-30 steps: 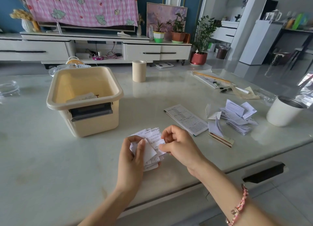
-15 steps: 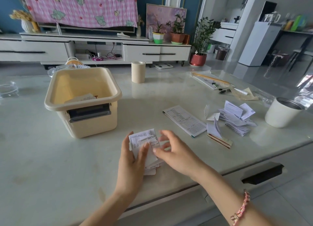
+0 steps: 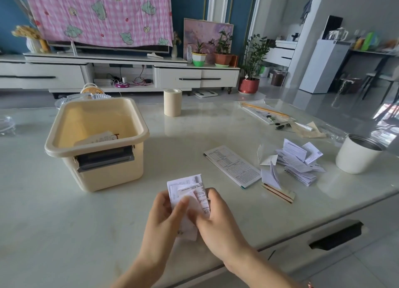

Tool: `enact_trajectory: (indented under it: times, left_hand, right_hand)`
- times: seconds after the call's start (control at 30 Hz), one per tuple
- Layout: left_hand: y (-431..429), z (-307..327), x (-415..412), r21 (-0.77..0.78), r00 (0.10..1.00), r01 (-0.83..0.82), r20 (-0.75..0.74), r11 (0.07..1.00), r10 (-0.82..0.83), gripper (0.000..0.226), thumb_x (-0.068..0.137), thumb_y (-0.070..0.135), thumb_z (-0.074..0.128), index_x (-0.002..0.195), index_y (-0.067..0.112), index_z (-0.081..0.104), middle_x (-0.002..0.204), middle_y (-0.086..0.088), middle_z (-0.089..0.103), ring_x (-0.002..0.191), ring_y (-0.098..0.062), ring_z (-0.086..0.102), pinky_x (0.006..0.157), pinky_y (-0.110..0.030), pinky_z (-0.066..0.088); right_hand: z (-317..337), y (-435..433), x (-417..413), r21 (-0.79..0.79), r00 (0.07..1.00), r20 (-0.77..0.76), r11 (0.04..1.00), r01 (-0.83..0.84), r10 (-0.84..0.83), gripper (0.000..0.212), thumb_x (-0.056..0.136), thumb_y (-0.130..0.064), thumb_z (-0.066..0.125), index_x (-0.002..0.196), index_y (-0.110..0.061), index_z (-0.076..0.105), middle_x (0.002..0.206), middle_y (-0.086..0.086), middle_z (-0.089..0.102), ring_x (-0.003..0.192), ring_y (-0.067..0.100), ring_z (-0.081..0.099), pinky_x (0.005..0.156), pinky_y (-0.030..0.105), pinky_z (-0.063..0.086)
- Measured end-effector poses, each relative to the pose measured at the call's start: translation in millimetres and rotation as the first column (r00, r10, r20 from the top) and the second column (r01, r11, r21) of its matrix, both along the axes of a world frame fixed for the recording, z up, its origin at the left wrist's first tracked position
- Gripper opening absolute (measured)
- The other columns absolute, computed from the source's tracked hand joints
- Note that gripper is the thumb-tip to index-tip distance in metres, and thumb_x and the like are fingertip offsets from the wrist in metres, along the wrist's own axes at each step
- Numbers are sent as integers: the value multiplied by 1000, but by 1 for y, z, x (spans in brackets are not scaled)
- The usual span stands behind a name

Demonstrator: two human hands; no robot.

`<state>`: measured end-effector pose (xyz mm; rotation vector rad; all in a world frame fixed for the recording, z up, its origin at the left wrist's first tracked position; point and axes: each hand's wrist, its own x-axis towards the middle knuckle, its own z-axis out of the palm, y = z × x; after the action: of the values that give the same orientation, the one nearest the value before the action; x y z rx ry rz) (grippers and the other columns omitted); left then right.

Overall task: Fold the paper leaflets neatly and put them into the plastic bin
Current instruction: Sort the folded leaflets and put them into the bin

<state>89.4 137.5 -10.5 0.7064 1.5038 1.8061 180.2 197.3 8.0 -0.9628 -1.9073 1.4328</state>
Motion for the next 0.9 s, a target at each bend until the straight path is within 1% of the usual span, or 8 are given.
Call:
enact_trajectory:
  times: [0.07, 0.13, 0.23, 0.43, 0.57, 0.7, 0.8, 0.9]
  left_hand:
    - [3, 5, -5, 22, 984, 54, 171, 998, -57, 25, 87, 22, 54, 109, 11, 58, 94, -10, 73, 85, -22, 68, 72, -34, 52]
    - [3, 9, -8, 25, 963, 123, 239, 992, -125, 28, 92, 24, 46, 112, 9, 59, 100, -15, 71, 91, -26, 67, 76, -35, 54]
    - [3, 9, -8, -38, 958, 190, 224, 981, -177, 35, 98, 28, 37, 112, 10, 63, 103, -14, 71, 101, -30, 65, 91, -43, 50]
    - [2, 8, -13, -83, 969, 184, 183, 979, -166, 27, 98, 10, 39, 105, 1, 64, 99, -20, 70, 88, -28, 67, 84, -39, 56]
    - [2, 7, -20, -110, 992, 78, 111, 991, -66, 17, 94, 8, 49, 96, -2, 63, 87, -19, 68, 76, -23, 63, 72, -30, 58]
    - [1, 10, -33, -76, 969, -32, 242, 997, 49, 18, 92, 15, 54, 92, -2, 61, 83, -15, 67, 78, -24, 59, 79, -36, 50]
    - [-2, 16, -32, -5, 946, 44, 321, 999, -40, 25, 83, 24, 59, 95, 2, 65, 88, -13, 66, 79, -20, 60, 86, -35, 46]
    - [-2, 16, -13, 44, 945, 35, 324, 998, -47, 24, 73, 26, 60, 85, 6, 69, 79, -9, 69, 70, -17, 62, 71, -28, 51]
  right_hand:
    - [2, 3, 1, -22, 997, -79, 1000, 11, -13, 17, 88, -4, 55, 100, -16, 55, 93, 3, 69, 80, 9, 65, 69, 22, 52]
    - [5, 4, 1, -27, 986, -164, 1000, 3, -7, 23, 88, -2, 55, 104, -18, 55, 94, 1, 69, 80, 8, 65, 68, 17, 49]
    - [5, 2, -2, -56, 978, -210, 998, -12, 0, 19, 92, -7, 52, 106, -20, 54, 98, -1, 67, 84, 5, 64, 71, 15, 48]
    - [-3, 7, -8, -62, 975, -192, 993, 105, -115, 13, 92, -9, 50, 96, -18, 59, 97, 6, 65, 81, 13, 61, 68, 19, 48]
    - [0, 15, -5, -84, 960, -217, 984, 160, -175, 11, 90, -6, 52, 92, -12, 61, 87, 5, 67, 72, 8, 57, 62, 13, 45]
    - [0, 26, -3, -138, 950, -192, 965, 222, -246, 9, 89, -7, 54, 93, -9, 62, 92, 7, 68, 76, 12, 58, 62, 12, 44]
    - [-5, 23, -5, -210, 966, -139, 960, 187, -219, 10, 88, -8, 55, 95, -9, 62, 96, 11, 69, 85, 19, 64, 76, 28, 51]
    - [-7, 11, -12, -263, 985, -135, 962, 67, -105, 15, 89, -9, 53, 101, -14, 61, 100, 8, 70, 94, 23, 67, 85, 41, 54]
